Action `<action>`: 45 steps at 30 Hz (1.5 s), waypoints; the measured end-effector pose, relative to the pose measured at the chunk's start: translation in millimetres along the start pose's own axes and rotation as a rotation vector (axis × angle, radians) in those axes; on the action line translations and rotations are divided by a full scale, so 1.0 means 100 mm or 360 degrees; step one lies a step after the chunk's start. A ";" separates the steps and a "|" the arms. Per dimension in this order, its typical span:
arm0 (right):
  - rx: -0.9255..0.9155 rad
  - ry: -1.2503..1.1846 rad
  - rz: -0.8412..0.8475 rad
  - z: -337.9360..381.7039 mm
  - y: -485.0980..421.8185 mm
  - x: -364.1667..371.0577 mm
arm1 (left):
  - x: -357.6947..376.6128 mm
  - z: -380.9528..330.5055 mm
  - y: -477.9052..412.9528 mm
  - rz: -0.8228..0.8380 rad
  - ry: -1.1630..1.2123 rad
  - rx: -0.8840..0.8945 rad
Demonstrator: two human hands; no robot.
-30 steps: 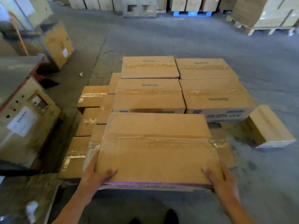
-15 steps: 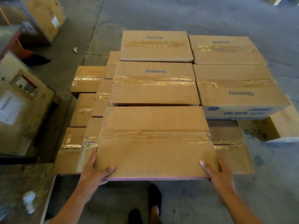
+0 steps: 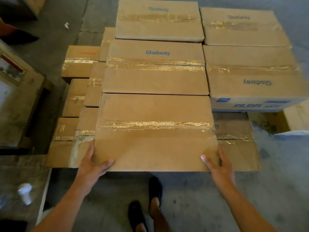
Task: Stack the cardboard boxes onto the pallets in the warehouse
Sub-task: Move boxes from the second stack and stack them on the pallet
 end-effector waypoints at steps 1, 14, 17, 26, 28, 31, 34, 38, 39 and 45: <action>-0.0017 0.0000 0.0001 0.00 0.01 0.01 | 0.00 0.01 0.00 -0.0001 -0.0010 0.0001; -0.0209 0.0238 -0.0028 0.13 0.11 0.02 | 0.07 -0.24 0.20 -0.0470 -0.0843 0.0221; -0.0259 0.0293 -0.0092 0.14 0.44 -0.09 | 0.15 -0.30 0.59 -0.0580 -0.0863 0.0307; -0.0389 0.0241 -0.0336 0.18 1.54 -1.26 | 0.36 -1.05 1.91 -0.0524 -0.1029 0.0723; -0.0425 0.0196 -0.0418 0.28 1.71 -1.59 | 0.53 -1.38 2.08 -0.0472 -0.1054 0.0889; -0.0441 0.0114 -0.0544 0.38 1.84 -2.15 | 0.94 -1.87 2.37 -0.0398 -0.1061 0.1109; -0.0424 -0.0051 -0.0731 0.39 1.86 -2.72 | 1.52 -2.32 2.64 -0.0304 -0.1065 0.1287; -0.0377 -0.0289 -0.0897 0.20 1.68 -3.43 | 2.55 -2.81 2.93 -0.0134 -0.1103 0.1489; -0.0351 -0.0337 -0.0917 0.12 1.59 -3.62 | 2.84 -2.92 2.99 -0.0096 -0.1135 0.1534; -0.0288 -0.0324 -0.1051 -0.17 1.04 -4.86 | 4.71 -3.61 3.20 0.0109 -0.1201 0.1716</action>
Point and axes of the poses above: each hand's wrist, its own y-axis away from the middle knuckle, its own x-axis out of the palm, z = x × y, the point moved 3 cm from there along -y, towards the middle knuckle, and after that the axes turned 14 degrees about -y, right-handed, at the moved point
